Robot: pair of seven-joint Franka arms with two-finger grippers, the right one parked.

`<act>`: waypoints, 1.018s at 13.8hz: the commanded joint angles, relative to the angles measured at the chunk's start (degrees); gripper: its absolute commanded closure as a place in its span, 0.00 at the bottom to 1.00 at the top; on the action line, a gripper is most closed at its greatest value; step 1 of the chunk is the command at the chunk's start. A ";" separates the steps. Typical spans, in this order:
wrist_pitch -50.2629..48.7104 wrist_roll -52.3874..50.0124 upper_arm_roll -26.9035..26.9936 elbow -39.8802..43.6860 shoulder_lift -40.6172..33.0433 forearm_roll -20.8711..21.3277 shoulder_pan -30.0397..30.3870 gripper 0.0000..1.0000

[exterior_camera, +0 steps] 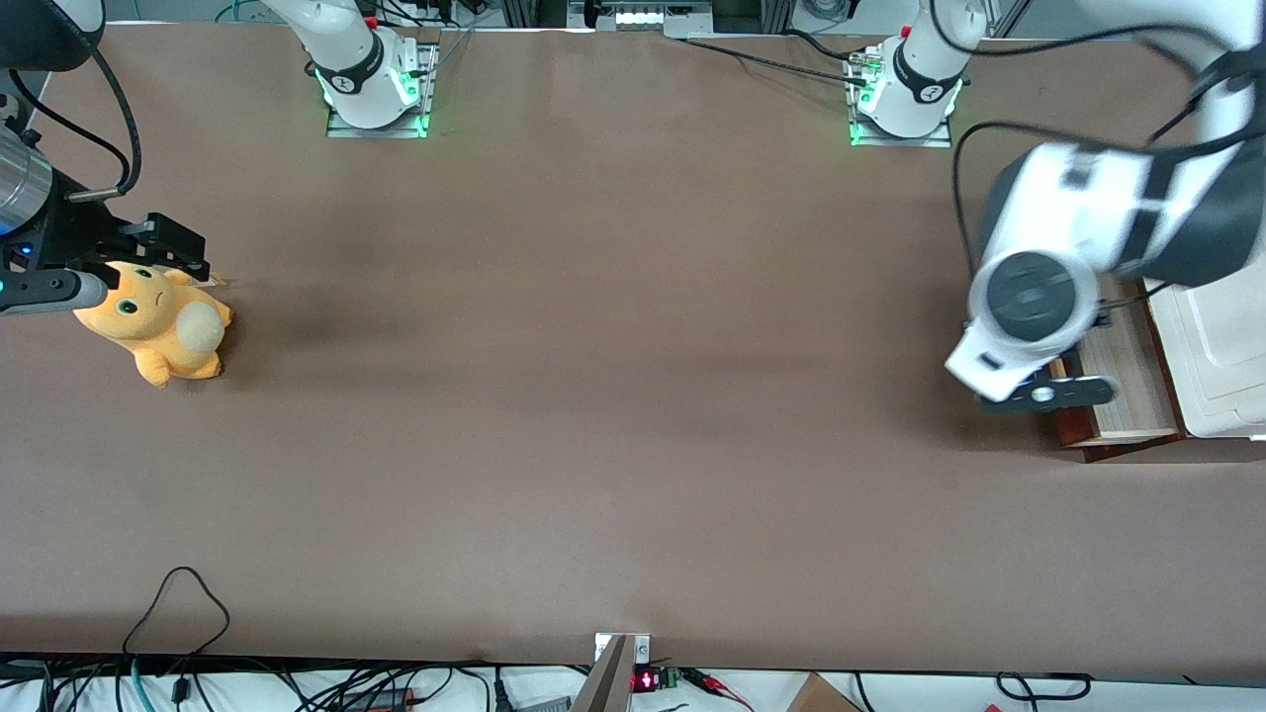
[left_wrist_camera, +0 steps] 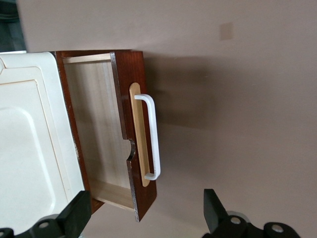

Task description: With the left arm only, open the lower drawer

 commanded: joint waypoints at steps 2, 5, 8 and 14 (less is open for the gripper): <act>3.83 9.18 8.26 -1.50 -7.41 -14.69 -0.52 0.00; 6.46 14.44 13.37 -4.74 -11.63 -22.90 -0.69 0.00; 11.39 18.23 16.28 -10.98 -16.29 -23.69 -2.71 0.00; 14.83 20.79 16.37 -15.48 -19.20 -24.05 -3.42 0.00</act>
